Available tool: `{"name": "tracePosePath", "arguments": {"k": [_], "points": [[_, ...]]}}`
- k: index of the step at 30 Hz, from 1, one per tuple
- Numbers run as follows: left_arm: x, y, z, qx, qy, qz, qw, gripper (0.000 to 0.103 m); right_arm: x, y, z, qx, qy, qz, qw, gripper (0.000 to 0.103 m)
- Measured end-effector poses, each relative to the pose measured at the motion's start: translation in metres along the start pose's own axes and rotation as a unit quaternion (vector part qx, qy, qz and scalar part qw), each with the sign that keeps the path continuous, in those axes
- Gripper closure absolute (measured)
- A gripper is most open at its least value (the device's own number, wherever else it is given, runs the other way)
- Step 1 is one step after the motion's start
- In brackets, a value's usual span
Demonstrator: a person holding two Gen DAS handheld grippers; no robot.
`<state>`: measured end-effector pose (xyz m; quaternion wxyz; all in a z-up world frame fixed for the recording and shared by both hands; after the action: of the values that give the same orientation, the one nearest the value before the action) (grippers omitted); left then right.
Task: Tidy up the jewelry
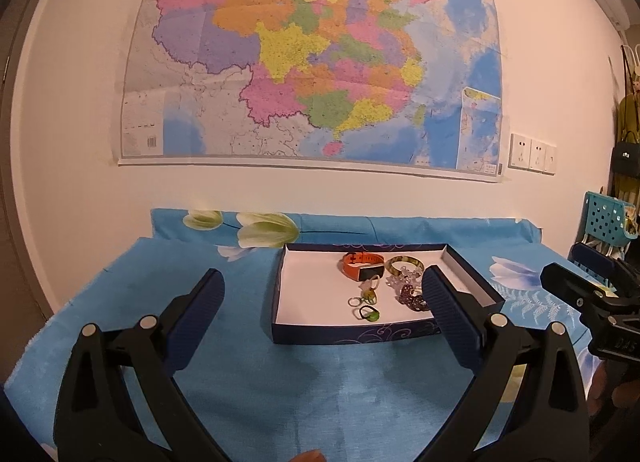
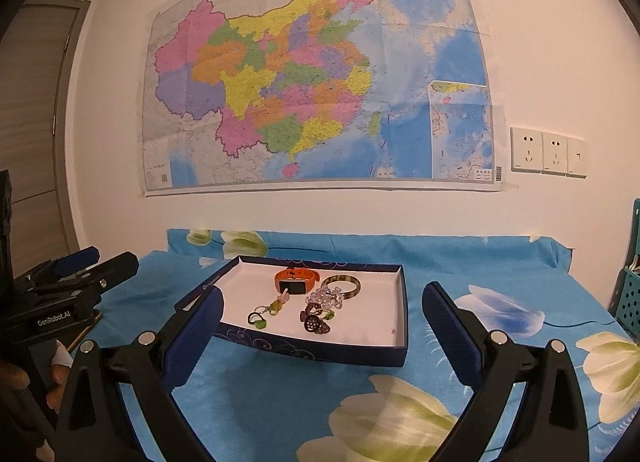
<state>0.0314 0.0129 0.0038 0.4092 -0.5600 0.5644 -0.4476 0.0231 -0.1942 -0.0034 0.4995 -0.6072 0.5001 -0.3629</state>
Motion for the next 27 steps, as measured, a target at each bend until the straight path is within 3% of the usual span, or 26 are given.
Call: {"name": "tracePosePath", "arguments": {"k": [27], "points": [[0.0056,0.0,-0.0049,0.002,0.0,0.006,1.0,0.006,-0.0022,0.0043,0.0011,-0.01,-0.004,0.008,1.0,0.007]]}}
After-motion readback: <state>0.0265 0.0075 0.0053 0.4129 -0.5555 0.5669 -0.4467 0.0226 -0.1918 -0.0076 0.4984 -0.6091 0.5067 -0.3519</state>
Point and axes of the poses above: each gripper's, at about its wrist camera, not at the fingertips, and z roughly the way its jaws point, x to its right, y to its underside, the point moved 7 cm from there along z, roughly the way its jaws point, and after that the axes turned 3 degrees about -y, right-handed, at the moved point
